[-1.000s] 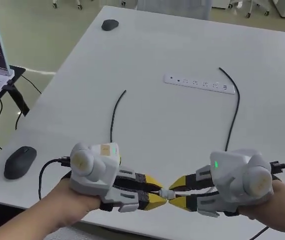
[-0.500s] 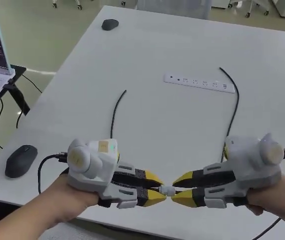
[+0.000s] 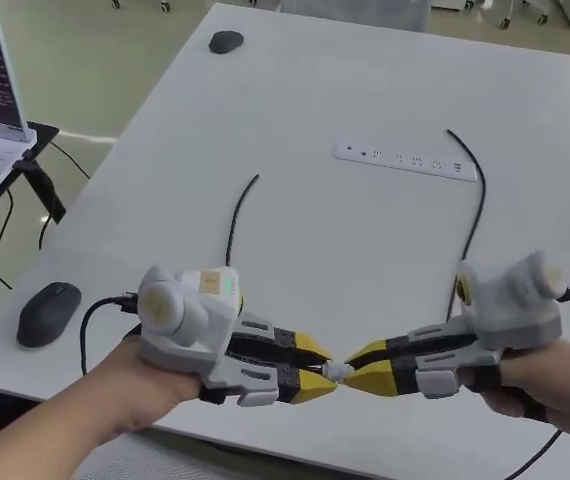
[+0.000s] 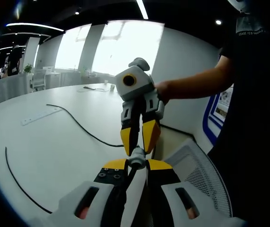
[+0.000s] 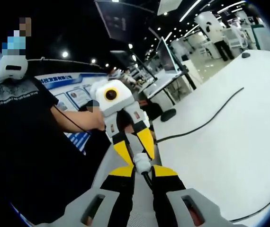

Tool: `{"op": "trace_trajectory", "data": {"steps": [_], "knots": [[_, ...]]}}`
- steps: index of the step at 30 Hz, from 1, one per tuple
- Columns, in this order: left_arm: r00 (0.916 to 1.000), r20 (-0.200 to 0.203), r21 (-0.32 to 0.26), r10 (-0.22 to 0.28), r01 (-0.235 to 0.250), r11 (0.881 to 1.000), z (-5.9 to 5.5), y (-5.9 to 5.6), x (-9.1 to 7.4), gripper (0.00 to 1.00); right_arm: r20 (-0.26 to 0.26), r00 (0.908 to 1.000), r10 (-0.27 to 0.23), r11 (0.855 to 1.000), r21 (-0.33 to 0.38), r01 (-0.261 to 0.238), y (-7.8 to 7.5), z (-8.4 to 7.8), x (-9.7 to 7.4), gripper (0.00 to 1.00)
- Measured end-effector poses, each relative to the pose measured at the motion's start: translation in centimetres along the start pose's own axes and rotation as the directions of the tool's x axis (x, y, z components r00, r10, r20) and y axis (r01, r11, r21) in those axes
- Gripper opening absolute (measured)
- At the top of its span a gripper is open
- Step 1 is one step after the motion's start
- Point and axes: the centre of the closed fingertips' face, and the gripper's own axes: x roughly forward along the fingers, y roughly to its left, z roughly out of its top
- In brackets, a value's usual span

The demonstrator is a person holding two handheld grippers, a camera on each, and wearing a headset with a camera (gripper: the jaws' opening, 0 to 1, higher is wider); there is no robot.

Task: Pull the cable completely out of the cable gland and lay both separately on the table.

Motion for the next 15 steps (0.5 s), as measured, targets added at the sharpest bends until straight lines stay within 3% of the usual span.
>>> {"op": "trace_trajectory", "data": {"steps": [5,15], "knots": [[0.9999,-0.014,0.004,-0.009,0.009,1.0,-0.4,0.0,0.0,0.14,-0.009,0.9998,0.016,1.0,0.027,-0.016,0.3,-0.3,0.4,0.09],[0.9991,-0.026,-0.001,-0.033,0.033,0.999,-0.7,-0.2,0.2,0.14,-0.081,0.9953,0.055,0.998,0.019,-0.053,1.0,-0.6,0.8,0.08]]}}
